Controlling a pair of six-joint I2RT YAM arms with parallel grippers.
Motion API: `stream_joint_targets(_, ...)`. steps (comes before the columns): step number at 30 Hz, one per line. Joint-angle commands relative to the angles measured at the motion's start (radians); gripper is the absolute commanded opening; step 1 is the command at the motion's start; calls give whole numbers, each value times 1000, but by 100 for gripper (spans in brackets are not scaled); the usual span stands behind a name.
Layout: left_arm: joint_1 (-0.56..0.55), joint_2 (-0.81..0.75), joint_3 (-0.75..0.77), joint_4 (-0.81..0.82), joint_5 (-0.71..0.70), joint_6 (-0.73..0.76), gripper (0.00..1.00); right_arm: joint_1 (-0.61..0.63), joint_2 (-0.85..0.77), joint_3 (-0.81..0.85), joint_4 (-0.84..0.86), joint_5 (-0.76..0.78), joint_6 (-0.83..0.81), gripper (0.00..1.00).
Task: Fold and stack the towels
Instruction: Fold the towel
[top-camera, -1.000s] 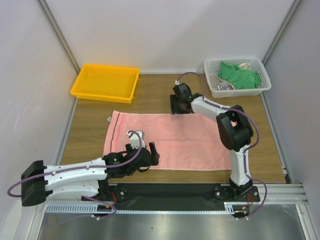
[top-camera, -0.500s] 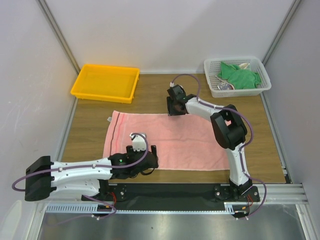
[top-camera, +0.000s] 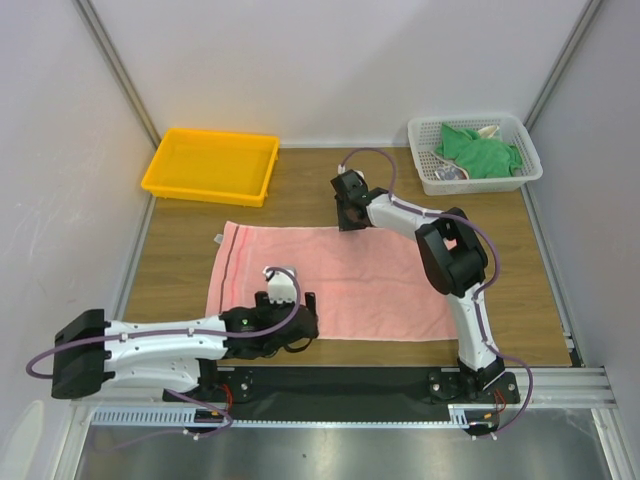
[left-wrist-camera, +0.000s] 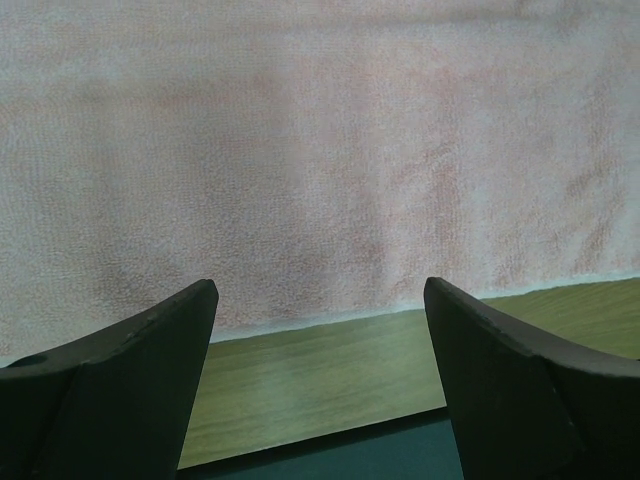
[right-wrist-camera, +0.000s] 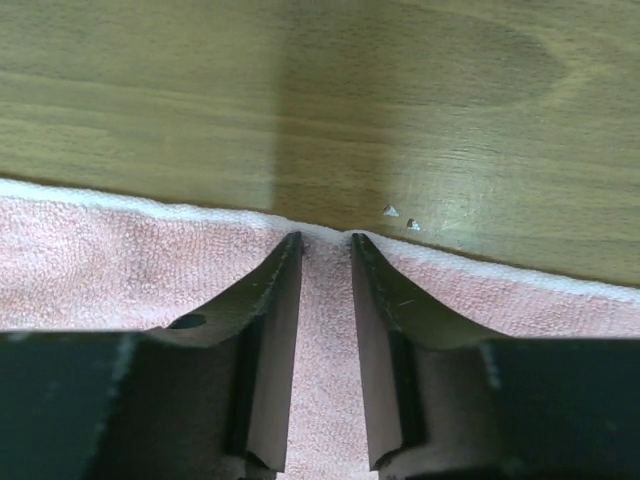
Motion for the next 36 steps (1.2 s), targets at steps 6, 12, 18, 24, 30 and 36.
stream_joint_targets(6, -108, 151, 116, 46, -88, -17, 89, 12, 19, 18, -7, 43, -30, 19)
stream_joint_targets(12, -208, 439, 338, -90, -186, -112, 89, 11, 1, 15, 16, 43, -39, 18)
stream_joint_targets(18, -253, 688, 607, -365, -255, -273, 88, 6, -11, 10, 32, 3, -32, 17)
stream_joint_targets(24, -237, 693, 574, -307, -183, -303, 82, 3, -14, 0, 53, -18, -26, 17)
stream_joint_targets(30, -225, 688, 527, -216, -169, -284, 72, -2, -11, 1, 62, -29, -24, 17)
stream_joint_targets(36, -188, 699, 503, -123, -110, -221, 64, -9, -19, -3, 69, -29, -24, 17)
